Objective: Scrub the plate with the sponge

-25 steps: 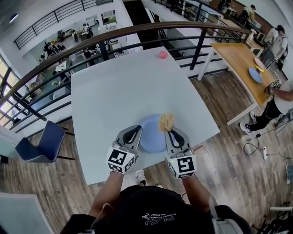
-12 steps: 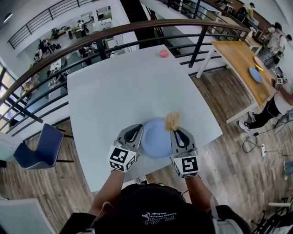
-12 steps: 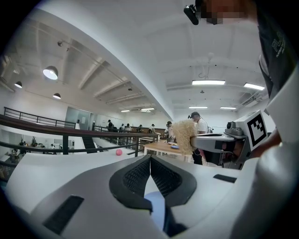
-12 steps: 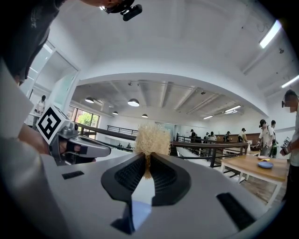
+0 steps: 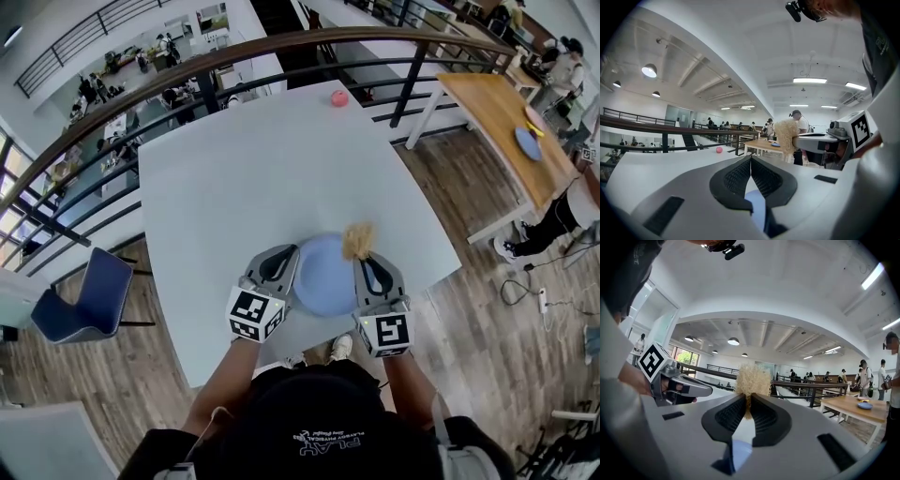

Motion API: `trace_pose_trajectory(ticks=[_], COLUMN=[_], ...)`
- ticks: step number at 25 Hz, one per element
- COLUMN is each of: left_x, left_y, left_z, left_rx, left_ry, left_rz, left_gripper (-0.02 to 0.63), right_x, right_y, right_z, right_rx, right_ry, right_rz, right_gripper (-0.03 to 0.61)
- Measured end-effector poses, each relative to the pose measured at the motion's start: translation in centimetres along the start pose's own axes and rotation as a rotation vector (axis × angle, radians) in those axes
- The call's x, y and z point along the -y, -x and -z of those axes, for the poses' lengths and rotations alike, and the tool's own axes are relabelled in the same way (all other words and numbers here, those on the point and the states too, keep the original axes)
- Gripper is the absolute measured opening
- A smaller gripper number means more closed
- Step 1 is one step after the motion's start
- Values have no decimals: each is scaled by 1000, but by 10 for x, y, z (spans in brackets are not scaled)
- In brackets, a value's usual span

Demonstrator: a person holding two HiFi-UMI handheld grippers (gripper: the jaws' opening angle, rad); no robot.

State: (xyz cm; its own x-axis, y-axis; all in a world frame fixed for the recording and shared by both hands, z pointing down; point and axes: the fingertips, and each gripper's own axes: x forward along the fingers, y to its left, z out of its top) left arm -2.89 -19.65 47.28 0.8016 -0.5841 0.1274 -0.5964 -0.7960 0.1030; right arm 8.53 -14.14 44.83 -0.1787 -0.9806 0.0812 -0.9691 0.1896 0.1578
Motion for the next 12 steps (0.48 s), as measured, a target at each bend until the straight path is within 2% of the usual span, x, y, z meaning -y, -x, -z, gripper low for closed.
trace_pose_trajectory(ticks=[12], left_x=[-11], left_y=[-6], left_z=[16], left_rx=[-41], left_ry=[43], left_rz=[-99], left_gripper=[12], right_x=[17], right_y=[-17], right_z=[5], right_rx=[-5], right_ry=[-8], right_rz=[-67], right_gripper=[44])
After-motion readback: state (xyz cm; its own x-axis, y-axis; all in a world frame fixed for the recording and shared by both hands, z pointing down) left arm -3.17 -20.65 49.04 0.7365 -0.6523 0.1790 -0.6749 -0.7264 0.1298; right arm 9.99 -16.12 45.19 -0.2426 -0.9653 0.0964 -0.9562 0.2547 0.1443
